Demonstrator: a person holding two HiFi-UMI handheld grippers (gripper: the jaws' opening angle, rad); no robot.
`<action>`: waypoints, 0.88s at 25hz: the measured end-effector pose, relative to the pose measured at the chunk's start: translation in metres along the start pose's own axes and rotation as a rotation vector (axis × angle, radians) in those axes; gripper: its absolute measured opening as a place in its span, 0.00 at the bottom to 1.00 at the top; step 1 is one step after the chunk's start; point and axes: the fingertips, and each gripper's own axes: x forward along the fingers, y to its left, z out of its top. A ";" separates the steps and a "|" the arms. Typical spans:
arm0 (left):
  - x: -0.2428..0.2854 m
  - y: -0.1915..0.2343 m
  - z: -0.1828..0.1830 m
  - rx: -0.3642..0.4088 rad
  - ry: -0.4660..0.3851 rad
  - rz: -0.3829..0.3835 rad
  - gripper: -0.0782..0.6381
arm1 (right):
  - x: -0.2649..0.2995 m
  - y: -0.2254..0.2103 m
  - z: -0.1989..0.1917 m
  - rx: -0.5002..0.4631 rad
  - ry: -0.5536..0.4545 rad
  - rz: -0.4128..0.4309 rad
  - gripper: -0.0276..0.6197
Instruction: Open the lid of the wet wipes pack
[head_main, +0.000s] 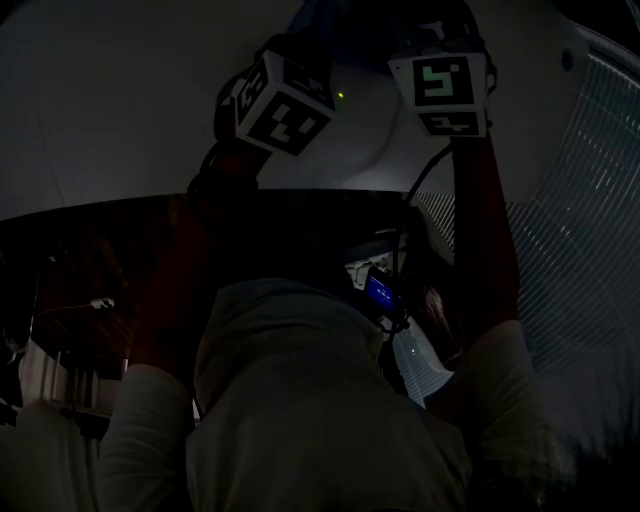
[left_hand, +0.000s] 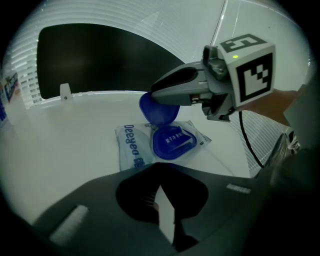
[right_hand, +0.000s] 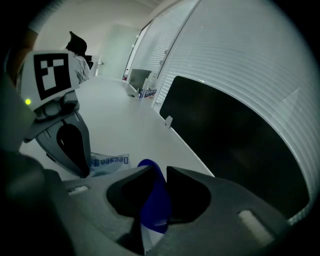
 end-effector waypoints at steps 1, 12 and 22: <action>0.000 0.000 0.000 0.001 -0.001 0.000 0.11 | 0.004 -0.002 -0.002 -0.006 0.005 -0.003 0.17; -0.001 0.002 0.001 0.003 -0.013 0.008 0.11 | 0.048 -0.004 -0.028 -0.027 0.080 0.021 0.17; 0.000 0.002 0.003 -0.028 -0.037 -0.013 0.11 | 0.046 -0.015 -0.031 0.014 0.070 -0.036 0.14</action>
